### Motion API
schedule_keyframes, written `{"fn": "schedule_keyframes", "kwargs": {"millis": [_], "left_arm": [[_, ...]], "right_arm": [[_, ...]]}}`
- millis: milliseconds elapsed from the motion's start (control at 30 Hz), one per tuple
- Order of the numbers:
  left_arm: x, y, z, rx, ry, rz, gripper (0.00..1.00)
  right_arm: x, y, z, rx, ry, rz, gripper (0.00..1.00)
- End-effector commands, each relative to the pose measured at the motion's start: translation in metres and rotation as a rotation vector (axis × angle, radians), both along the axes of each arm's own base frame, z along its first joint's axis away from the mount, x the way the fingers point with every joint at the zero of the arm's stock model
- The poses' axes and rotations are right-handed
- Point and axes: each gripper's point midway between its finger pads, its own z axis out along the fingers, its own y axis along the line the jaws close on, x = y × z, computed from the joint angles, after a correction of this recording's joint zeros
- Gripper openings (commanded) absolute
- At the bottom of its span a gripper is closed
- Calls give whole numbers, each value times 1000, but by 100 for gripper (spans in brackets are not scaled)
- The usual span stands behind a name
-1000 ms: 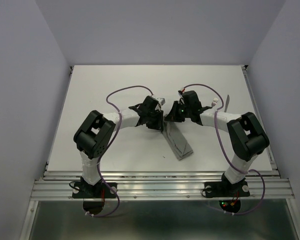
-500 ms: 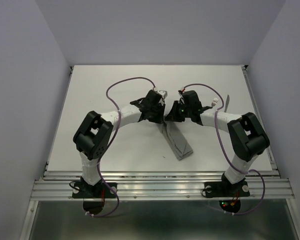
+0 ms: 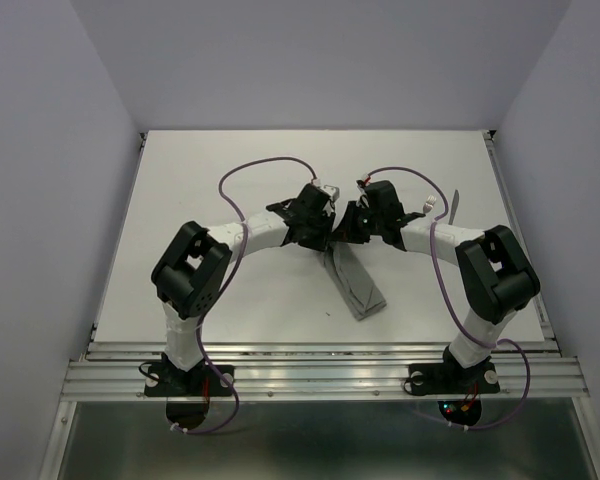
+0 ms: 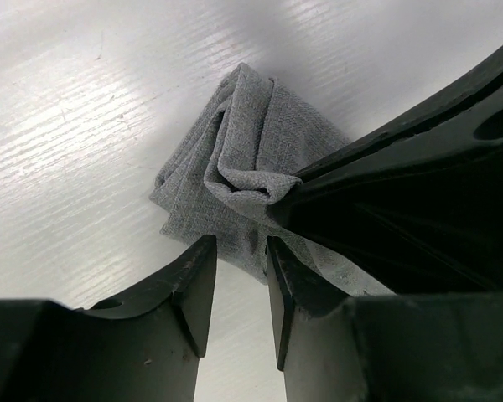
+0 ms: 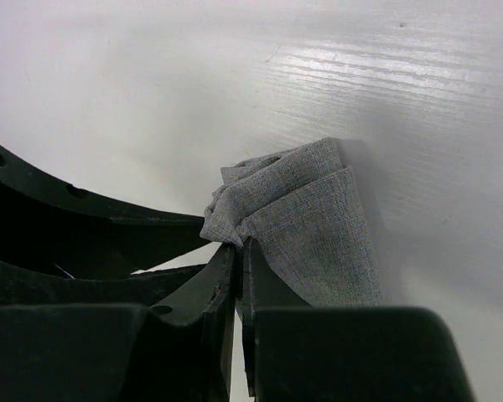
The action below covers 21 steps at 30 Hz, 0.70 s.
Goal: Fold the napkin into a case and place the utensils inside
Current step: Stuff the top corner of the smaller-rectangle-folded napkin at the center of the board.
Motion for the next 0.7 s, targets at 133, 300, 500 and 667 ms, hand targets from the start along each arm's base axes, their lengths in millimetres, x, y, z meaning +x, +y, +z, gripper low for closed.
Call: {"fn": "schedule_keyframes", "kwargs": {"millis": [133, 300, 500, 667], "left_arm": [[0, -13, 5, 15, -33, -33, 38], [3, -11, -1, 38, -43, -22, 43], [7, -12, -3, 49, -51, -25, 43], [15, -6, -3, 86, -82, 6, 34]], "right_arm": [[2, 1, 17, 25, -39, 2, 1], [0, 0, 15, 22, -33, 0, 1], [1, -1, 16, 17, -42, 1, 1], [1, 0, 15, 17, -39, 5, 1]]}}
